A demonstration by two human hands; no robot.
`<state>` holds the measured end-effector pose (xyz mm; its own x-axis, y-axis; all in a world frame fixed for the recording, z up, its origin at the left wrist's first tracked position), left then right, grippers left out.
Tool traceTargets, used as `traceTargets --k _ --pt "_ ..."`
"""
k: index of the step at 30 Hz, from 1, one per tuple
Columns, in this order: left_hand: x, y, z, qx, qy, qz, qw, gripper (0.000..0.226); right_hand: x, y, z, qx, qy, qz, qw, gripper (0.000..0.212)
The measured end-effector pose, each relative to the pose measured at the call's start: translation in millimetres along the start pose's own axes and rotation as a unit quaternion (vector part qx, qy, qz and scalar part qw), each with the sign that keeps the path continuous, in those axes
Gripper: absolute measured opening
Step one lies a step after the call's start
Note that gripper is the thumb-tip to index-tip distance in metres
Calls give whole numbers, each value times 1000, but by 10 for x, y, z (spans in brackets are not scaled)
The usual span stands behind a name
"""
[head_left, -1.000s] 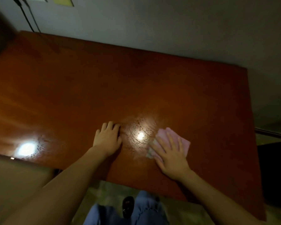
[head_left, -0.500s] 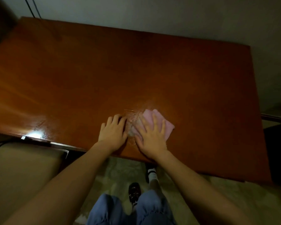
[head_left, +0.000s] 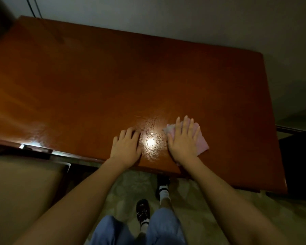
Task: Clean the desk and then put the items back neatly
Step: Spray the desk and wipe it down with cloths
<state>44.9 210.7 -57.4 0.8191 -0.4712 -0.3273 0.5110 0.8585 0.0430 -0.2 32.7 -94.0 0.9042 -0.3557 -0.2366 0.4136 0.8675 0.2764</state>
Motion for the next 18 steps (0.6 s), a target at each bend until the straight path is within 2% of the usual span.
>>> traceTargets --k 4,8,10,14,16,18 --pt "-1 -16 -32 10 0 -1 1000 54 -249 323 -241 14 23 39 999 68" --pt "93 -192 67 8 9 -15 1000 54 -701 71 -285 -10 34 93 995 65" --pt "162 -317 150 17 6 -39 999 53 -807 -276 -203 -19 38 64 997 63" --pt "296 -539 306 22 -9 -66 998 51 -561 -923 125 -7 18 -41 999 79" --pt "349 -637 336 13 -9 -74 997 52 -238 -1016 278 20 -7 -107 994 69" --pt "393 -708 338 -7 -5 -67 998 55 82 -886 351 42 -18 -125 991 68"
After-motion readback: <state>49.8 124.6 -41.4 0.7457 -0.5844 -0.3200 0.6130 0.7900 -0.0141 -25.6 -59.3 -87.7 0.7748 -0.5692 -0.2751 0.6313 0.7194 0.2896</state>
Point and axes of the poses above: each hand's wrist, its own x-axis towards the middle knuckle, its own z-axis out of the back of the hand, y = z × x, the point moved 7 cm from there along x, towards the middle knuckle, and after that the axes turned 11 degrees about x, right-handed, at the moved point
